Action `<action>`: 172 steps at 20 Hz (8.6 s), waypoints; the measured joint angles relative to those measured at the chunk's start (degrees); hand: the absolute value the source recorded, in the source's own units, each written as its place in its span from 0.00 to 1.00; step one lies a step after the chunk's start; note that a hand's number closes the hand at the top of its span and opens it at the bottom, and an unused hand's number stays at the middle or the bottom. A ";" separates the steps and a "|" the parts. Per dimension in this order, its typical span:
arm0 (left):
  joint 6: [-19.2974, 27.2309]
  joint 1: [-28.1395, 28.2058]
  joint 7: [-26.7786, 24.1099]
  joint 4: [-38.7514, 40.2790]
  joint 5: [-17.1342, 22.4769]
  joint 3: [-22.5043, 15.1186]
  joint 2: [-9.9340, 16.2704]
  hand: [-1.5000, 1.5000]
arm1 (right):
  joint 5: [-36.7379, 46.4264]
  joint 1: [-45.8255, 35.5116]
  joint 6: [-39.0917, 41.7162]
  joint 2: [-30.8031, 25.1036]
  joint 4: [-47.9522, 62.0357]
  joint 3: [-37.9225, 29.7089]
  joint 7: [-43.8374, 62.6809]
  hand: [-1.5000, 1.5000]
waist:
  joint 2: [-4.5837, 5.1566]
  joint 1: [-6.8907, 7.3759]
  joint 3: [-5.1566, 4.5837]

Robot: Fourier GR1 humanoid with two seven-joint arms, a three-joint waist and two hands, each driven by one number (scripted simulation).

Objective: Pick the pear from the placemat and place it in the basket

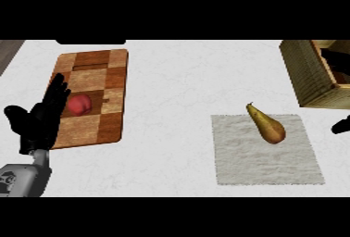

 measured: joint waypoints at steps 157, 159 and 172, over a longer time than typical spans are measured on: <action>-11.28 -2.45 1.65 0.11 -11.72 11.15 -11.09 0.50 | 23.73 -27.23 -16.98 -2.57 27.21 -1.18 -32.95 1.00 | 0.75 1.73 0.06; -11.21 -2.96 2.01 -0.11 -11.82 10.98 -11.10 0.50 | 28.10 -26.62 -21.85 -3.03 26.81 0.87 -37.31 1.00 | 0.85 1.96 0.08; -11.37 -2.72 2.95 -0.83 -11.83 11.13 -10.88 0.50 | 42.99 -36.78 -33.95 -0.90 46.36 3.70 -49.75 1.00 | 0.64 2.02 0.03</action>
